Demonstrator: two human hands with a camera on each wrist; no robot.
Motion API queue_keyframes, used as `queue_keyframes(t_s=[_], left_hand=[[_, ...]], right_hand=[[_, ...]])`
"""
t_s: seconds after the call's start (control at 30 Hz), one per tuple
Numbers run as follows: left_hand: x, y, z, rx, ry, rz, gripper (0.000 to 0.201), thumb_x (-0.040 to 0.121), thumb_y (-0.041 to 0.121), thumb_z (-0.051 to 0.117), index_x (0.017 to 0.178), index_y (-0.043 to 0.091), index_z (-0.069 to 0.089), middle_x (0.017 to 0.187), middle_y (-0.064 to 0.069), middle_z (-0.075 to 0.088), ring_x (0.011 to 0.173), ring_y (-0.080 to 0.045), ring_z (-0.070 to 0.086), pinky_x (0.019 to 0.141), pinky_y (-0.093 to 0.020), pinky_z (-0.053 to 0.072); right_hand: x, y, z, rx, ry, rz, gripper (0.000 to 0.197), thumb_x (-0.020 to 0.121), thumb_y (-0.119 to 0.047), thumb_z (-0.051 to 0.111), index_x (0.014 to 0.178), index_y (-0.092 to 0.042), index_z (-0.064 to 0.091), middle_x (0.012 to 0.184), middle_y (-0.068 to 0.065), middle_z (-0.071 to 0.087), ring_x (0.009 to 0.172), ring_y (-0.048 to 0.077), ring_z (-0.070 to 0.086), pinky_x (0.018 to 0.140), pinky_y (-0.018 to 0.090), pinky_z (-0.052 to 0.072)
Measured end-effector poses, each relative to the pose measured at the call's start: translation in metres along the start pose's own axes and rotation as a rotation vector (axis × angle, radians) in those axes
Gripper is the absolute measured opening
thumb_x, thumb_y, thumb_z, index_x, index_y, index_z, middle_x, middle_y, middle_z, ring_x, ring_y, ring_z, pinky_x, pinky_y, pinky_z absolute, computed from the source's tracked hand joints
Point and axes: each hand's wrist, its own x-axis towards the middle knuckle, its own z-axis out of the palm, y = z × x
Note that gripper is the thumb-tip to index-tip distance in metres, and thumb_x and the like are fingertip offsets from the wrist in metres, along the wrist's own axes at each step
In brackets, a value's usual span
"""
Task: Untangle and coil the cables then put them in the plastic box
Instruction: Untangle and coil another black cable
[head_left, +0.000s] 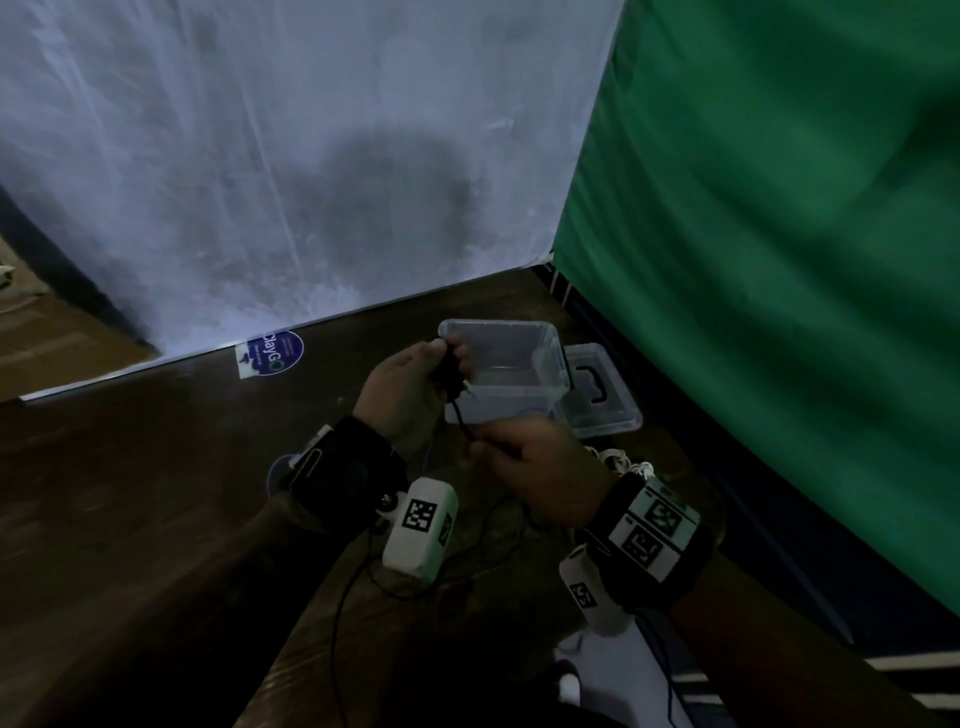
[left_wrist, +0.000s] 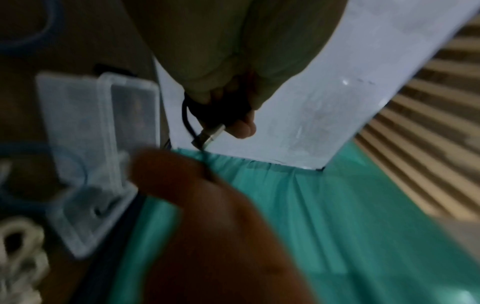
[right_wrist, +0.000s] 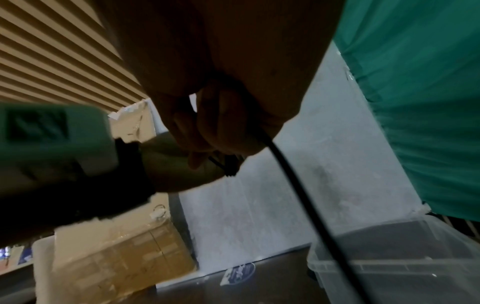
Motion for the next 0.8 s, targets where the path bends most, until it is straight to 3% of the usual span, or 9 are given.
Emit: queue_keyframes(t_s=[0.1, 0.17, 0.27, 0.37, 0.47, 0.57, 0.63, 0.7, 0.8], left_hand=[[-0.003, 0.002, -0.001, 0.348, 0.038, 0.034, 0.026, 0.101, 0.011, 0.041, 0.111, -0.004, 0.058, 0.096, -0.015, 0.062, 0.088, -0.025, 0.06, 0.08, -0.031, 0.054], [-0.01, 0.001, 0.001, 0.534, -0.041, -0.023, 0.028, 0.1, 0.013, 0.043, 0.114, -0.004, 0.061, 0.104, -0.018, 0.066, 0.096, -0.03, 0.063, 0.087, -0.035, 0.054], [-0.025, 0.001, 0.014, 0.526, -0.205, -0.125, 0.029, 0.1, 0.015, 0.041, 0.109, 0.004, 0.066, 0.107, -0.015, 0.069, 0.1, -0.027, 0.064, 0.096, -0.04, 0.049], [-0.035, 0.004, 0.026, 0.549, -0.329, -0.138, 0.029, 0.099, 0.009, 0.039, 0.101, 0.003, 0.067, 0.093, -0.01, 0.068, 0.088, -0.02, 0.063, 0.086, -0.033, 0.052], [-0.04, 0.002, 0.03, 0.433, -0.36, -0.187, 0.027, 0.098, 0.008, 0.038, 0.104, -0.003, 0.062, 0.079, -0.002, 0.068, 0.075, -0.013, 0.061, 0.07, -0.023, 0.052], [-0.037, 0.004, 0.028, 0.146, -0.387, -0.23, 0.027, 0.096, 0.015, 0.04, 0.108, -0.002, 0.058, 0.081, -0.006, 0.064, 0.074, -0.016, 0.06, 0.071, -0.028, 0.053], [-0.029, 0.006, 0.021, -0.088, -0.405, -0.252, 0.028, 0.098, 0.016, 0.036, 0.108, 0.002, 0.058, 0.085, -0.008, 0.062, 0.077, -0.018, 0.062, 0.075, -0.033, 0.055], [-0.019, 0.008, 0.014, -0.25, -0.35, -0.225, 0.027, 0.101, 0.017, 0.034, 0.112, 0.004, 0.055, 0.091, -0.006, 0.059, 0.082, -0.016, 0.059, 0.077, -0.033, 0.053], [-0.005, 0.006, 0.002, -0.259, -0.17, -0.108, 0.023, 0.1, 0.016, 0.036, 0.11, 0.004, 0.053, 0.093, -0.006, 0.058, 0.085, -0.015, 0.055, 0.082, -0.028, 0.052]], right_hand=[[-0.002, -0.014, -0.016, 0.092, -0.052, 0.03, 0.02, 0.098, -0.027, 0.054, 0.099, -0.015, 0.07, 0.09, 0.002, 0.07, 0.084, 0.013, 0.064, 0.078, 0.034, 0.053], [0.001, -0.019, -0.028, 0.11, 0.004, 0.018, 0.018, 0.099, -0.029, 0.054, 0.095, -0.019, 0.069, 0.083, -0.003, 0.068, 0.076, 0.009, 0.063, 0.069, 0.032, 0.051], [0.008, -0.014, -0.046, 0.072, 0.173, 0.015, 0.017, 0.098, -0.025, 0.056, 0.085, -0.025, 0.067, 0.076, -0.009, 0.067, 0.068, 0.002, 0.061, 0.062, 0.024, 0.048], [0.015, -0.005, -0.053, 0.174, 0.299, 0.026, 0.017, 0.095, -0.021, 0.061, 0.079, -0.023, 0.067, 0.074, -0.006, 0.068, 0.07, 0.006, 0.064, 0.068, 0.03, 0.053], [0.019, 0.014, -0.047, 0.286, 0.303, 0.099, 0.013, 0.094, -0.029, 0.063, 0.085, -0.021, 0.068, 0.078, 0.0, 0.071, 0.08, 0.022, 0.069, 0.081, 0.05, 0.056], [0.018, 0.031, -0.033, 0.35, 0.255, 0.153, 0.025, 0.092, -0.043, 0.059, 0.092, -0.021, 0.07, 0.089, 0.011, 0.072, 0.089, 0.036, 0.069, 0.084, 0.06, 0.053], [0.014, 0.032, -0.019, 0.335, 0.207, 0.154, 0.019, 0.093, -0.038, 0.058, 0.094, -0.025, 0.073, 0.098, 0.004, 0.074, 0.095, 0.021, 0.07, 0.088, 0.05, 0.055], [0.008, 0.028, -0.004, 0.264, 0.137, 0.128, 0.016, 0.096, -0.024, 0.057, 0.101, -0.02, 0.072, 0.101, -0.006, 0.071, 0.093, 0.001, 0.066, 0.088, 0.037, 0.053], [0.0, 0.018, 0.01, 0.129, 0.051, 0.085, 0.026, 0.095, -0.021, 0.054, 0.112, -0.011, 0.071, 0.109, 0.003, 0.071, 0.103, 0.013, 0.065, 0.096, 0.036, 0.051]])
